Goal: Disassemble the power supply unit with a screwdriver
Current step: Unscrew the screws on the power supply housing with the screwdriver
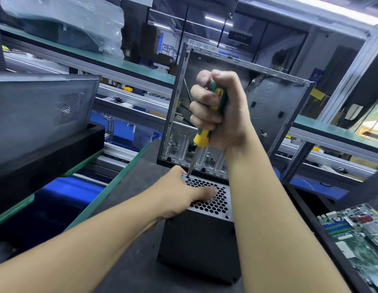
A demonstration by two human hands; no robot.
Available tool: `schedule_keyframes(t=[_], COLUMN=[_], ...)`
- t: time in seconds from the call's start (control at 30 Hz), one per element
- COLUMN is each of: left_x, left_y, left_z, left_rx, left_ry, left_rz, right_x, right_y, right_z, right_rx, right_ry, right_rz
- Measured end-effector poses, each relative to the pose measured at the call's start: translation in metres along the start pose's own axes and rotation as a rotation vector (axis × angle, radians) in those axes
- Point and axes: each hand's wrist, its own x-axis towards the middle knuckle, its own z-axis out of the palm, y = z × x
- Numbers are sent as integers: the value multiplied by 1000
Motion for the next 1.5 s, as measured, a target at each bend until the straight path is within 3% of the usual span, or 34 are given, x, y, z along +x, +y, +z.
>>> schedule_keyframes(t=[0.07, 0.13, 0.23, 0.33, 0.47, 0.53, 0.6, 0.7, 0.9, 1.03, 1.17, 1.33, 1.5], left_x=[0, -1, 1, 3, 4, 5, 6, 6, 0, 1, 2, 1, 2], left_y=[1, 3, 2, 0, 0, 0, -1, -2, 2, 2, 2, 2, 4], left_z=[1, 0, 1, 0, 0, 0, 1, 0, 0, 2, 1, 0, -1], left_rx=[-16, -31, -12, -25, -12, -10, -10, -18, -28, -28, -40, -61, -48], left_ry=[1, 4, 19, -14, -24, -18, -26, -25, 5, 19, 1, -32, -65], left_rz=[10, 7, 0, -15, -22, -22, -28, -30, -7, 25, 33, 28, -25], right_x=[0, 4, 9, 6, 3, 2, 0, -6, -2, -2, -8, -12, 1], right_y=[1, 4, 8, 7, 8, 12, 16, 17, 11, 11, 12, 0, -3], right_z=[1, 7, 19, 25, 26, 27, 30, 26, 10, -7, -13, 0, 25], right_rx=[146, 190, 53, -179, -583, -622, -541, -408, -214, 98, 154, -326, -452], right_ry=[-246, -373, -329, -64, 522, 729, 807, 684, 44, 5, 104, 435, 754], right_rz=[63, 144, 107, 28, -131, -146, -182, -266, -72, -21, -73, -46, -6])
